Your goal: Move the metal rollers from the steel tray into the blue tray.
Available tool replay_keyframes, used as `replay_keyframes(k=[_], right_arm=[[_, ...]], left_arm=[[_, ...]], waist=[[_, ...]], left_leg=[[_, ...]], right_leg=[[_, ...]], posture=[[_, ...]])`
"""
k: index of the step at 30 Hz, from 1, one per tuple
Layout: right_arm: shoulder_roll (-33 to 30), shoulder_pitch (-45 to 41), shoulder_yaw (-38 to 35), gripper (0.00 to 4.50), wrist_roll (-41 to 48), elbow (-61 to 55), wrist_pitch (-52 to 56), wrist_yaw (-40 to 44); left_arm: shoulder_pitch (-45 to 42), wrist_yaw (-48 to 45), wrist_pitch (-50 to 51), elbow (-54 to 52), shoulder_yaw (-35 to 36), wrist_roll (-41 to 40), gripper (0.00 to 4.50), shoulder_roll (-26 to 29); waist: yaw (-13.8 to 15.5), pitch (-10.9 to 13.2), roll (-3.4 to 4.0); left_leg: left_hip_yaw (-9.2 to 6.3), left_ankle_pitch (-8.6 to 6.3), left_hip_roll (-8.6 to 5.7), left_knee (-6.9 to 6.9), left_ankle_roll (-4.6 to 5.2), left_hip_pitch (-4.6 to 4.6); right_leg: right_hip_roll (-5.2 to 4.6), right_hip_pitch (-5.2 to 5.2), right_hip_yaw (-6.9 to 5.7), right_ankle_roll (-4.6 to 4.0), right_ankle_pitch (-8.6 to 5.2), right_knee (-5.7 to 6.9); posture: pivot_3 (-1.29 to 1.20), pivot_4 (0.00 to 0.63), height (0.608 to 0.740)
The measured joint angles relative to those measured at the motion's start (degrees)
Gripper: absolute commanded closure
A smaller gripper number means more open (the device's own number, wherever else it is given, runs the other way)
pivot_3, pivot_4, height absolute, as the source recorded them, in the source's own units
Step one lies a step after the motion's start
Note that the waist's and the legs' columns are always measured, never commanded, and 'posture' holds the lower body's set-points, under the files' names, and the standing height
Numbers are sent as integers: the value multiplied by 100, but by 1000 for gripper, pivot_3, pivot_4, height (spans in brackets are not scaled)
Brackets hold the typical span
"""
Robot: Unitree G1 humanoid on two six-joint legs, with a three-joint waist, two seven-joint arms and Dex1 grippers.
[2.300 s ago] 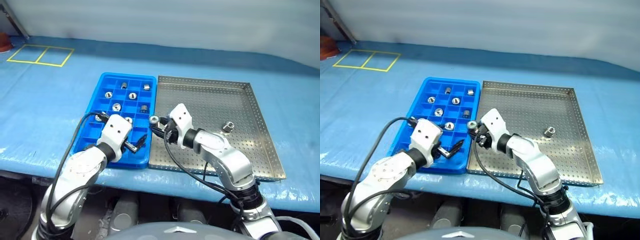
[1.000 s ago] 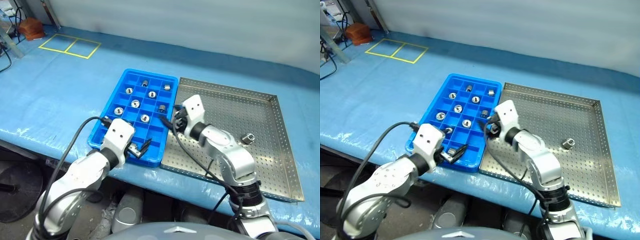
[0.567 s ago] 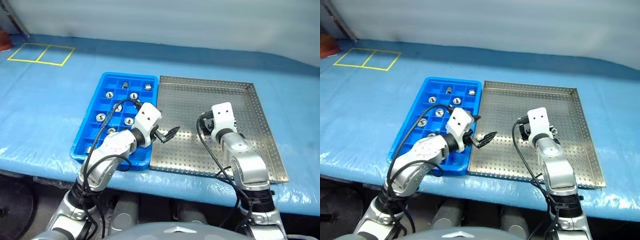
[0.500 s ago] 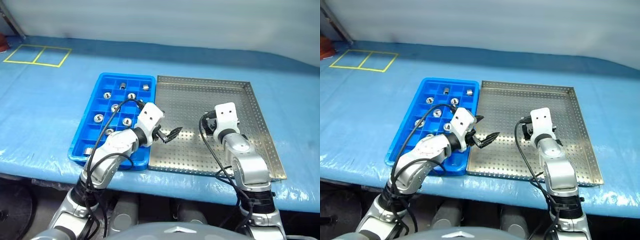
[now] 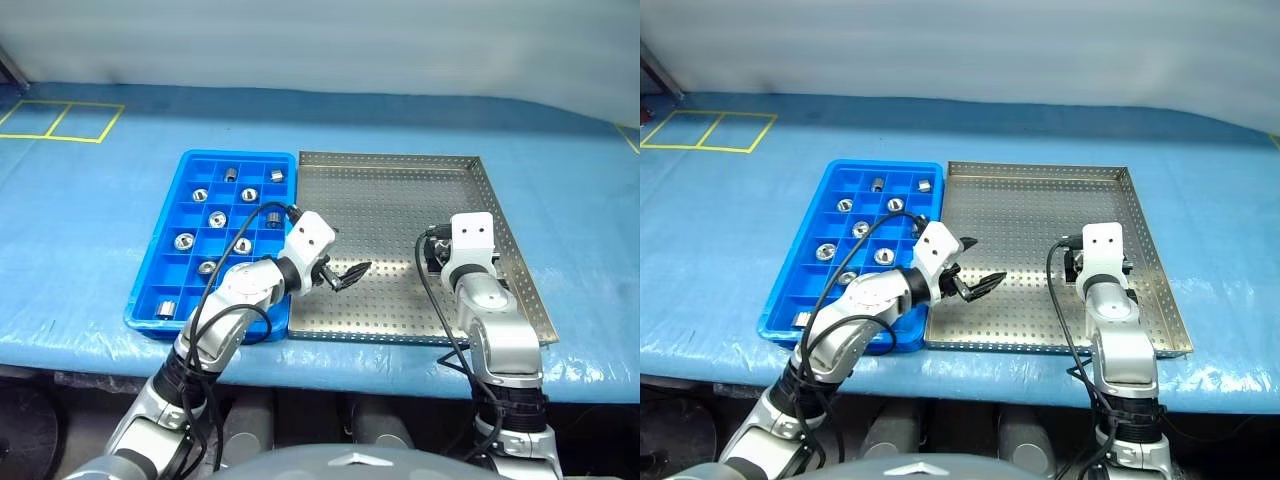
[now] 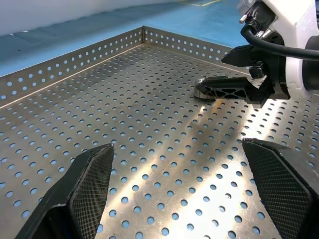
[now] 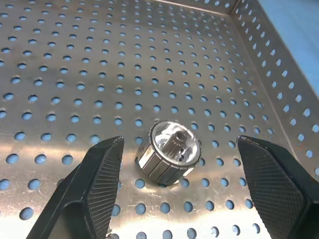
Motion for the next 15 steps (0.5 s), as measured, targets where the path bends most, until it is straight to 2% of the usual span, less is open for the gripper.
replay_keyframes(k=[6, 9, 11, 15], right_arm=[[125, -122, -190, 673, 36, 361, -127, -19], [132, -158, -233, 1243, 56, 529, -256, -16], [134, -161, -256, 1875, 96, 588, -315, -1], [134, -184, -258, 1875, 160, 675, -416, 37]], left_arm=[[53, 3, 18, -14, 22, 29, 0, 3], [91, 8, 25, -17, 30, 46, 0, 7], [123, 10, 30, -17, 33, 49, 0, 13], [150, 11, 45, -17, 34, 56, 0, 18]], waist=[[6, -1, 1], [16, -1, 2], [19, -1, 2], [19, -1, 2]], left_leg=[[-1, 0, 1, -1, 0, 2], [-1, 0, 0, -1, 0, 2], [-1, 0, 0, -1, 0, 2], [-1, 0, 0, -1, 0, 3]], right_leg=[[2, -1, 0, 9, 5, 5], [2, -1, 1, 8, 5, 5], [2, -1, 1, 8, 5, 5], [2, 0, 1, 9, 5, 6]], posture=[[140, 150, 740], [143, 150, 740], [144, 150, 740], [145, 150, 740]])
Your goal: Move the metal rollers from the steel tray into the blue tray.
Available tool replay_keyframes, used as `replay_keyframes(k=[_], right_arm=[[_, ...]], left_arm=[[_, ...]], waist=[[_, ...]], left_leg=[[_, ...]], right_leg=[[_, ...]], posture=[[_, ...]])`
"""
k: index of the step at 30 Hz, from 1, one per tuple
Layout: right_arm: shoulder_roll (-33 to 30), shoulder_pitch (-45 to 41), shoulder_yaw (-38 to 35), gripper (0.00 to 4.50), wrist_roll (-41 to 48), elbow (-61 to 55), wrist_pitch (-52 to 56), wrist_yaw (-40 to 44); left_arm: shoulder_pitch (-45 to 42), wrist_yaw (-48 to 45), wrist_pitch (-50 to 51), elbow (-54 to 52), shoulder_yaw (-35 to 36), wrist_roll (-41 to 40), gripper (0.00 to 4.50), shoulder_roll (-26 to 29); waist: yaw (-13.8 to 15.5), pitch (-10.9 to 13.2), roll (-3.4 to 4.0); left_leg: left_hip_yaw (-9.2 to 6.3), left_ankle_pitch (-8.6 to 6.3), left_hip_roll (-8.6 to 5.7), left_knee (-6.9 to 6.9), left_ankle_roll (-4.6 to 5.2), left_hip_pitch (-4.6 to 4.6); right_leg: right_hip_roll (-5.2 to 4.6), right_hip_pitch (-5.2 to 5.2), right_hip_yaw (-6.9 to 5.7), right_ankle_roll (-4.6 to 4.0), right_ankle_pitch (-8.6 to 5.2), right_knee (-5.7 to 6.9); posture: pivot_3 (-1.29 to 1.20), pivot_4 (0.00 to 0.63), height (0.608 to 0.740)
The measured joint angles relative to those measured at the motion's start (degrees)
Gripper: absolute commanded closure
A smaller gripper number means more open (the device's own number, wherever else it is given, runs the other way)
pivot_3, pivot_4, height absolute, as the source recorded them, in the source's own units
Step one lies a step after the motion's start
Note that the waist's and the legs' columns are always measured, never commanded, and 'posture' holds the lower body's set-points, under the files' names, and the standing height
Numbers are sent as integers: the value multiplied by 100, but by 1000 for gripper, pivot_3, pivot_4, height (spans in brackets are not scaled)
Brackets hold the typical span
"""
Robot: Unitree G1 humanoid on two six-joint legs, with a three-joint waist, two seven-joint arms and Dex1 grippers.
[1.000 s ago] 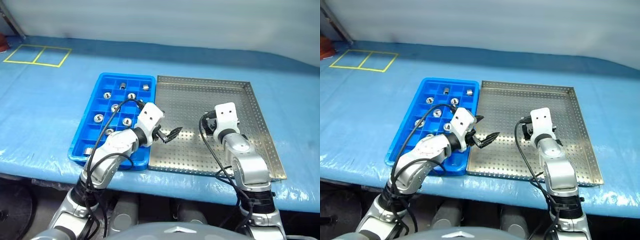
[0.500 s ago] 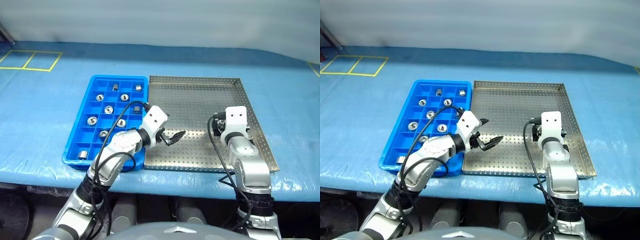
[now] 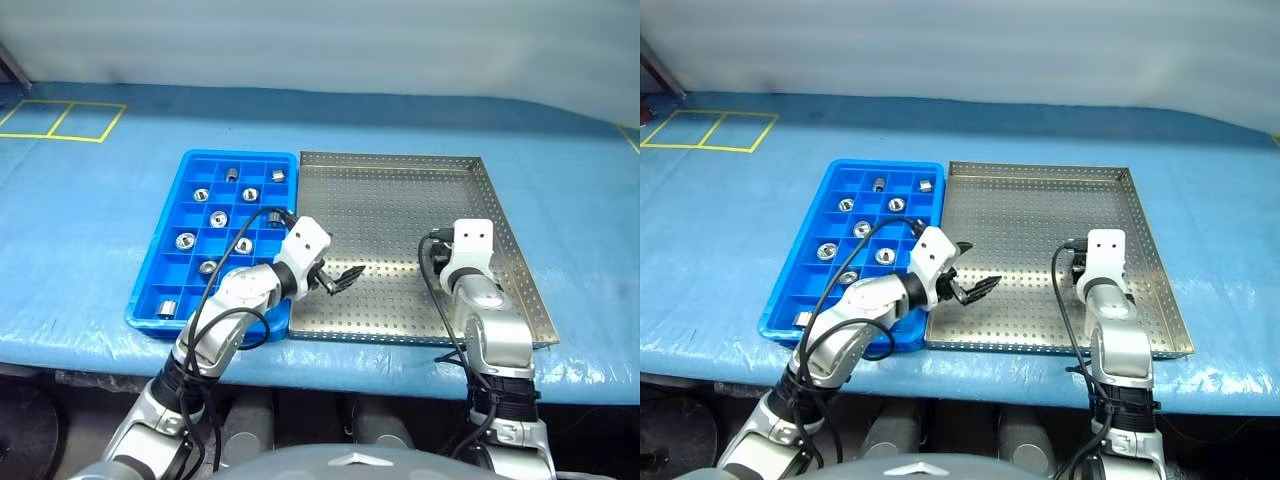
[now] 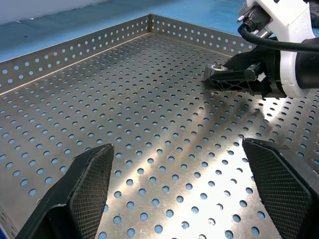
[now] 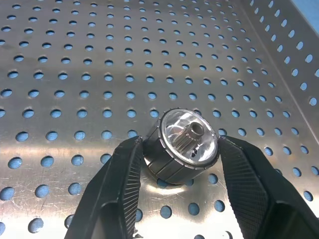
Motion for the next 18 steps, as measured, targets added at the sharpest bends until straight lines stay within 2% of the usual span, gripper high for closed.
replay_keyframes(k=[1, 5, 18], right_arm=[[0, -7, 0, 1875, 14, 43, -20, 0], [0, -9, -13, 2715, 69, 118, -107, 1], [-89, -94, 108, 2735, 300, 14, -151, 422]], left_arm=[[2, 1, 7, 0, 0, 2, 0, 0], [2, 2, 74, 0, 0, 5, 0, 2], [139, 37, 119, -146, 89, 7, 0, 107]], waist=[[1, 0, 0], [0, 0, 0], [4, 0, 1]], left_leg=[[0, 0, 0, 0, 0, 0], [0, 0, 0, 0, 0, 0], [0, 0, 0, 0, 0, -1]], right_leg=[[0, 0, 0, 0, 0, 1], [0, 0, 1, 0, 0, 1], [1, -2, 1, 3, 2, 2]], posture=[[145, 150, 740], [146, 150, 740], [156, 150, 740]])
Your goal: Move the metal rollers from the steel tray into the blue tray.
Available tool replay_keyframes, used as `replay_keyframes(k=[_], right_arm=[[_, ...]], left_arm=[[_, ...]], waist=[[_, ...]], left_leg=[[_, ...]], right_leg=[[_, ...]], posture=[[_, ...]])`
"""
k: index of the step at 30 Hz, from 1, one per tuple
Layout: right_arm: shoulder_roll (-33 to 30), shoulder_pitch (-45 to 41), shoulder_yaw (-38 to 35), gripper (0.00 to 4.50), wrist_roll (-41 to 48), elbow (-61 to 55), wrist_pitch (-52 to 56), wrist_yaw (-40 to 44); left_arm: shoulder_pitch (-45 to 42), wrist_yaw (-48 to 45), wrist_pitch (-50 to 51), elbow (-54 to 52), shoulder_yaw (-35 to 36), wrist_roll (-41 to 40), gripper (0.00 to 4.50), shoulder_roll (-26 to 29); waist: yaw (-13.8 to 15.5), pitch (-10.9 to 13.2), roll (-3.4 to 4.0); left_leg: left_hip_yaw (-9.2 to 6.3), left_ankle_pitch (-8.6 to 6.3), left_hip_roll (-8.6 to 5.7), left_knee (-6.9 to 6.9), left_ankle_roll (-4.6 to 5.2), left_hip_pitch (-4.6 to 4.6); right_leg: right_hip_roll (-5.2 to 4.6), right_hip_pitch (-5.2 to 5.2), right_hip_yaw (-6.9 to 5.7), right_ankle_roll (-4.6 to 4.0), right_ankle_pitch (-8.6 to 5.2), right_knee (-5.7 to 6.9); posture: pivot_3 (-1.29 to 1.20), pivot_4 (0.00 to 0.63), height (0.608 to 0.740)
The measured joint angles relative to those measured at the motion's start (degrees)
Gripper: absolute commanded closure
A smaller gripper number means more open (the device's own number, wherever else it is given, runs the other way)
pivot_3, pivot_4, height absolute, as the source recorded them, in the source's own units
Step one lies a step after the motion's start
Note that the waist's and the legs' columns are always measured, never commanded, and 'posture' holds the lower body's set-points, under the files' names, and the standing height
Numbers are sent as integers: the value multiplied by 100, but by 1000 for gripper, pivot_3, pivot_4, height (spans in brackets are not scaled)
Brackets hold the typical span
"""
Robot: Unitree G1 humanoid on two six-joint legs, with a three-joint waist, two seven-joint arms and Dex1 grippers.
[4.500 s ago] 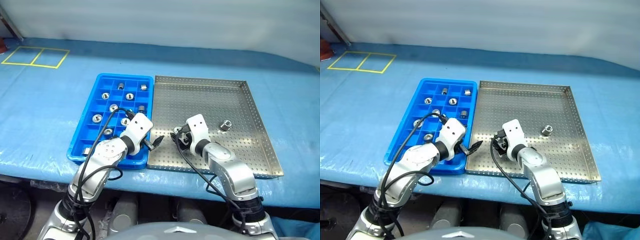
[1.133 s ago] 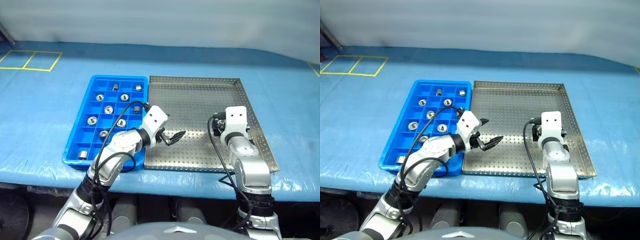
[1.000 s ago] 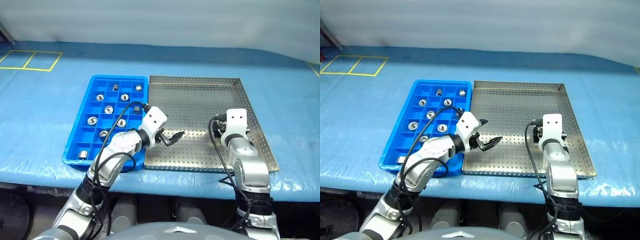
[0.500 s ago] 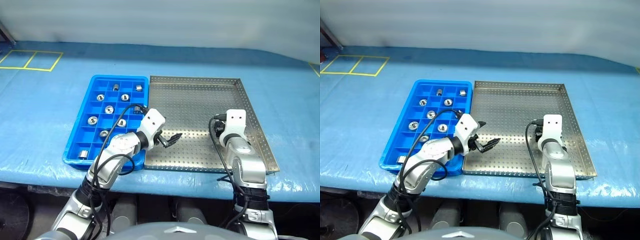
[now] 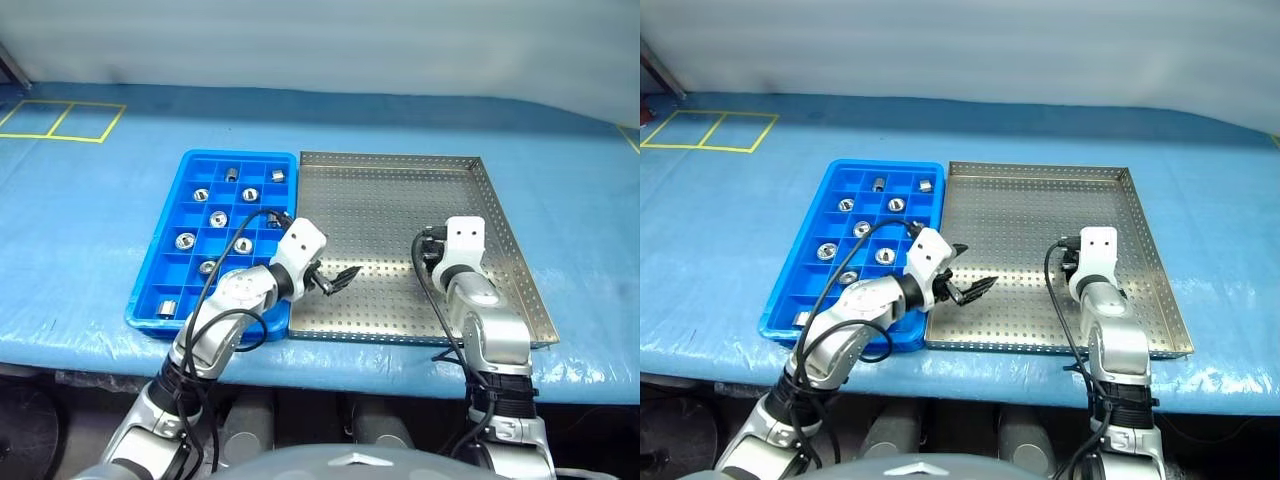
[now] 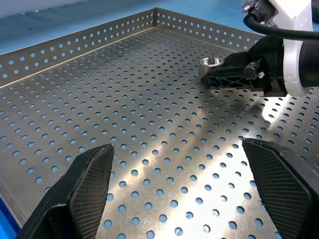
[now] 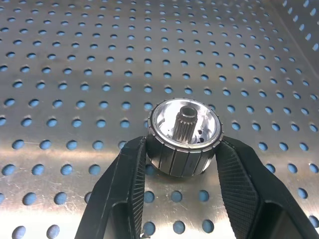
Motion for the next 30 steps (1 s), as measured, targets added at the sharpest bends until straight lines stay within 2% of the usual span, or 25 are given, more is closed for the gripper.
replay_keyframes(k=[3, 8, 13, 21, 30], right_arm=[[-91, -10, 153, 2735, 139, -304, 37, 294], [-318, -137, 768, 2735, 735, -1018, 266, 1296], [-521, -385, 1441, 2735, 1146, -1381, 328, 2076], [-324, -810, 2148, 2735, 1228, -1216, 279, 2418], [-189, -832, 2748, 2735, 1235, -1118, 253, 2626]], left_arm=[[71, 62, 118, -265, 32, -2, 0, 97], [384, 224, 608, -971, 253, 1, 0, 456], [795, 483, 1104, -1738, 560, -3, 0, 704], [1429, 913, 1922, -2714, 1163, 115, 0, 1119], [1551, 1077, 2126, -2771, 1136, 181, 0, 1162]], waist=[[-10, 0, 0], [-6, 1, 2], [146, 4, -3], [367, 5, -5], [565, 6, -6]], left_leg=[[-1, 0, 1, -4, 0, 2], [-10, 0, 6, -6, 0, 7], [-16, 0, 4, 1, 0, 10], [-21, 3, 6, 2, -4, 13], [-19, 4, 6, 1, -6, 10]], right_leg=[[0, -1, 0, 2, 1, 1], [5, -1, -7, -6, -5, 14], [4, -3, -12, -43, -28, 39], [8, -8, -17, -49, -32, 52], [5, -11, -18, -52, -34, 50]], posture=[[180, 150, 740], [235, 150, 740], [294, 150, 740], [348, 150, 740], [356, 150, 740]])
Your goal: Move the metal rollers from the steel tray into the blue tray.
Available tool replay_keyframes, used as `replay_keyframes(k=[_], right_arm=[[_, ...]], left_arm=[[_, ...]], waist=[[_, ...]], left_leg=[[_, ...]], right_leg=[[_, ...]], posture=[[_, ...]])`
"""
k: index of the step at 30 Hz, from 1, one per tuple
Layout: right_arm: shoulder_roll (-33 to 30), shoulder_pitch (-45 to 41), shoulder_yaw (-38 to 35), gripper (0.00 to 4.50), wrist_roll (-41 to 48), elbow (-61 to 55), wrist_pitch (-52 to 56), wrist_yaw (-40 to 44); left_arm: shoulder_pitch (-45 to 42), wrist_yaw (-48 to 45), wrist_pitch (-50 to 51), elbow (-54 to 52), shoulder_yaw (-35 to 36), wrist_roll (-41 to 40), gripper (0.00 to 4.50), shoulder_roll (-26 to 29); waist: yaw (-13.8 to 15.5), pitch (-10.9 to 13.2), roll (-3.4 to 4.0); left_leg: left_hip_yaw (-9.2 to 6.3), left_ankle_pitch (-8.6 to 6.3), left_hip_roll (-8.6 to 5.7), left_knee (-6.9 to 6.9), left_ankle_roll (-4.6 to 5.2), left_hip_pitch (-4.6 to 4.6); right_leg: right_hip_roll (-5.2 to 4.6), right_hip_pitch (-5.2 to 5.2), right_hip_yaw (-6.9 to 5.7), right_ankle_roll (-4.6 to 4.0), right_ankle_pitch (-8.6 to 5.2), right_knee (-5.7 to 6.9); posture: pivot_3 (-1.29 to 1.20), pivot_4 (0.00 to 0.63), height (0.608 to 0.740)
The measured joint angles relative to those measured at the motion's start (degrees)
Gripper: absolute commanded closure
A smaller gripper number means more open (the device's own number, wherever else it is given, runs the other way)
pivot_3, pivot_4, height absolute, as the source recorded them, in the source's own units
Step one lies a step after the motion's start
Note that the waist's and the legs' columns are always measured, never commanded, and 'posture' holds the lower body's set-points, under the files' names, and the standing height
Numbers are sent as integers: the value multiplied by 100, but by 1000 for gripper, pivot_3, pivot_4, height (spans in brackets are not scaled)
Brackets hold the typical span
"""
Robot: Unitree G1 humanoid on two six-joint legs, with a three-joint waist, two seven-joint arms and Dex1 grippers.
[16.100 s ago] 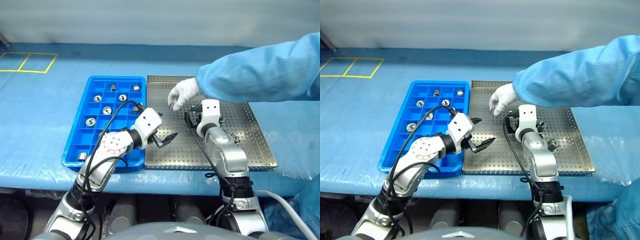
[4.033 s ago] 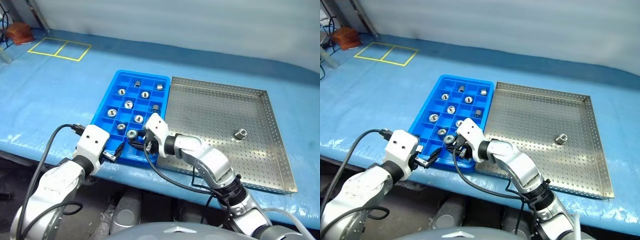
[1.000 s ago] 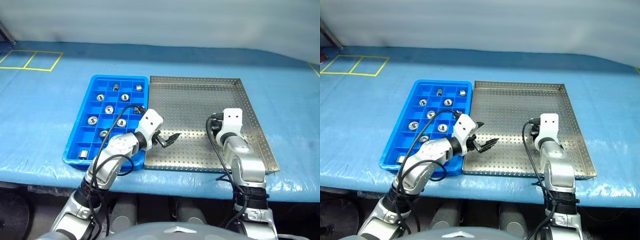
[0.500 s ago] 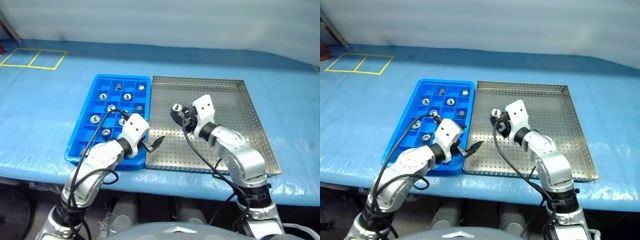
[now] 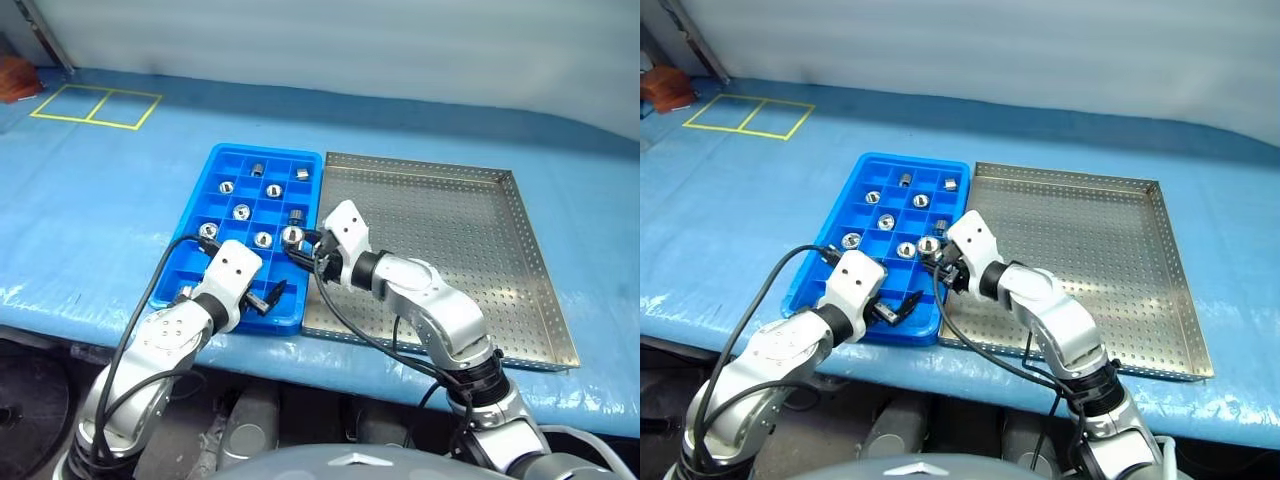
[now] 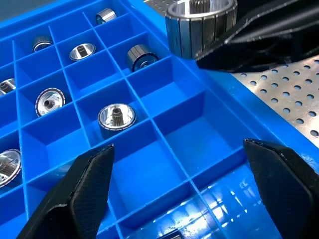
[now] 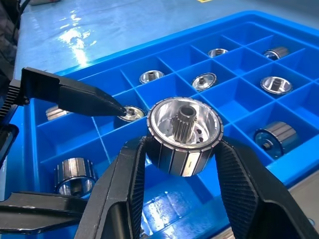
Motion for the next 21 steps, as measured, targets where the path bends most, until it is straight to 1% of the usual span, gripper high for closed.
replay_keyframes(k=[2, 3, 5, 9, 10, 13, 16, 18, 21], right_arm=[[-18, 0, 43, 2735, -5, 18, 16, 13], [-38, 0, 50, 1996, -14, 42, 22, 11], [-92, 1, 59, 1443, -35, 68, 30, 10], [-97, 29, 22, 87, -69, 58, 28, -109], [-80, 32, -4, 12, -99, 56, 17, -196], [-82, 36, -221, 12, -121, 11, -7, -341], [-132, 95, -616, 12, -203, -109, -217, -599], [-288, 173, -884, 12, -315, -136, -429, -730], [-734, 403, -1338, 12, -390, -45, -587, -733]], left_arm=[[-16, 0, 0, 0, -28, 0, 0, -2], [-34, 0, 0, 0, -37, 0, 0, -4], [-59, -1, -4, 1, -51, 0, 0, -6], [-158, -15, -30, 52, -127, -2, 0, -35], [-219, -27, -50, 98, -145, -3, 0, -55], [-350, -60, -137, 280, -250, -1, 0, -117], [-538, -128, -368, 494, -372, -2, 0, -304], [-713, -157, -596, 735, -416, -4, 0, -460], [-1127, -188, -1010, 1354, -436, 9, 0, -830]], waist=[[1, 0, 0], [1, 0, 0], [-3, 0, 0], [-14, 0, 0], [-17, 0, 0], [-27, 0, 0], [-13, 1, -2], [-8, 1, -2], [-15, 3, -4]], left_leg=[[0, 0, 0, 0, 0, 0], [0, 0, 0, -1, 0, 0], [0, 0, 0, -2, 0, 0], [0, 0, 1, -4, 0, -1], [1, 0, 1, -4, 0, -1], [3, 0, 0, -3, 0, -1], [2, 0, -3, -1, -1, -7], [3, 0, -7, -1, -1, -7], [5, 1, -12, 4, -1, -9]], right_leg=[[-1, 0, 0, 0, 0, 0], [0, -1, 0, 0, 0, 0], [0, -1, -1, -1, -1, 0], [0, -4, -1, -2, -1, 0], [0, -4, -1, -2, -1, 1], [0, -4, 0, -2, -1, 0], [-4, -4, -1, -1, -1, -5], [-8, -3, -1, 1, 1, -8], [-12, 0, 0, 5, 3, -12]], posture=[[356, 150, 740], [340, 150, 740], [334, 150, 740], [312, 150, 740], [312, 150, 740], [299, 150, 740], [280, 150, 740], [259, 150, 740], [226, 150, 740]])
